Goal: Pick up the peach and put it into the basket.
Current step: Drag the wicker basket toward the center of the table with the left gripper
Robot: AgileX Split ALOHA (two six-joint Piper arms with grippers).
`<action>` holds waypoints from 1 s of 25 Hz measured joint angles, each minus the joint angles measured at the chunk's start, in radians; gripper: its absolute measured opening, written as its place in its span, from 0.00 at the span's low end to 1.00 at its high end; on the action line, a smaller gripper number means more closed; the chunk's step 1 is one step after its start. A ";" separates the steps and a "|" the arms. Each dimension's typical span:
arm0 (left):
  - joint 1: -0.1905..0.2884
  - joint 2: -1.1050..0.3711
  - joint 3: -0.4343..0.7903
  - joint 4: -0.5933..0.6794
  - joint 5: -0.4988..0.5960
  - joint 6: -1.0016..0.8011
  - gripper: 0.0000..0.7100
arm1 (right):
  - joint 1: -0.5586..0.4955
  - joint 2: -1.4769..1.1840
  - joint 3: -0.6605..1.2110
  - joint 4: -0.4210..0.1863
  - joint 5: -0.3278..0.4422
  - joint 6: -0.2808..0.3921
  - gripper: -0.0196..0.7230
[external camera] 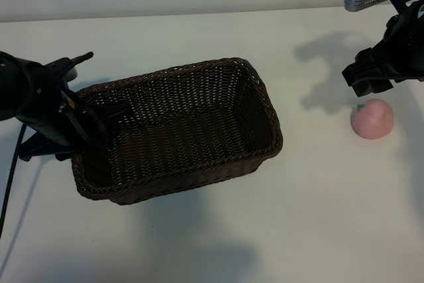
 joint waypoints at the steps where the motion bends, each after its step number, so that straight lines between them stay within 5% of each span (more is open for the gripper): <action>1: 0.000 -0.005 0.000 -0.009 0.000 0.004 0.59 | 0.000 0.000 0.000 0.000 0.000 0.000 0.82; 9: 0.017 -0.059 0.002 -0.107 -0.002 0.077 0.53 | 0.000 0.000 0.000 0.001 0.000 0.000 0.82; 10: 0.025 -0.065 0.002 -0.134 -0.001 0.102 0.47 | 0.000 0.000 0.000 0.001 0.000 0.000 0.82; 19: 0.115 -0.103 0.009 -0.464 0.006 0.476 0.47 | 0.000 0.000 0.000 0.001 0.000 0.000 0.82; 25: 0.119 -0.103 0.009 -0.604 -0.025 0.593 0.47 | 0.000 0.000 0.000 0.002 0.000 0.000 0.82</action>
